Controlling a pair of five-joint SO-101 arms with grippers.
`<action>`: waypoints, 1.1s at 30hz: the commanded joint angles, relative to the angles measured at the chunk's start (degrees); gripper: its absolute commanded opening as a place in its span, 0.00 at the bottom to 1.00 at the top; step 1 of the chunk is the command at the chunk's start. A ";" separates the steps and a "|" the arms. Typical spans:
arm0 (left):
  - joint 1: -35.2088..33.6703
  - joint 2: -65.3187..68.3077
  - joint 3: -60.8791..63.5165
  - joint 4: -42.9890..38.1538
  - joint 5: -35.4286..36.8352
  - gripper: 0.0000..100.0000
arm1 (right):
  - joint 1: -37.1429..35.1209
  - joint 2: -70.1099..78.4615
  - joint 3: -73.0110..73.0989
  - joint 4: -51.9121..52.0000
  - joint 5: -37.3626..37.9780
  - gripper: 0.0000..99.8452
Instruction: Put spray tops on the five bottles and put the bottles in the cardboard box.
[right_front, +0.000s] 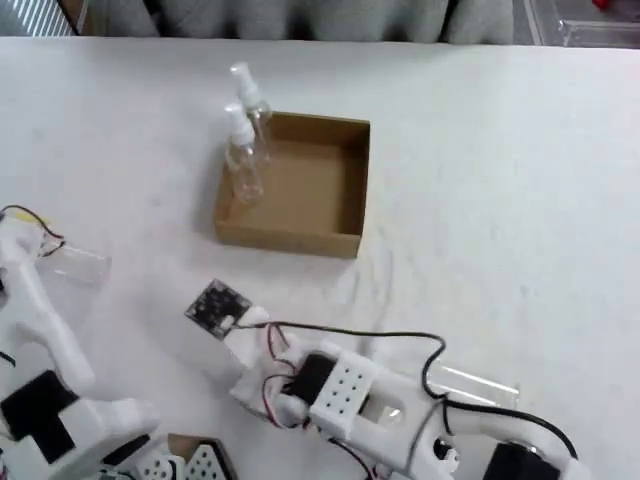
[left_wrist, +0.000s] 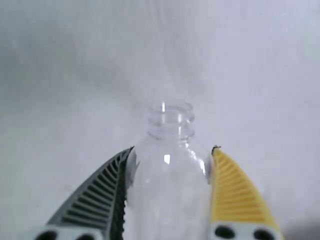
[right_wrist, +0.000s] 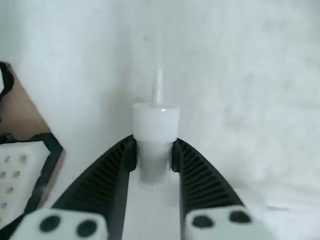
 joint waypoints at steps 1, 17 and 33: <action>5.14 -11.21 3.69 0.62 0.09 0.02 | 6.64 -6.73 -2.29 6.37 8.62 0.02; 32.22 -49.63 8.70 17.41 -27.78 0.02 | 41.45 -29.41 -6.15 30.64 30.68 0.02; 57.54 -67.56 16.88 16.79 -52.31 0.02 | 84.09 -28.79 -10.11 36.35 59.52 0.02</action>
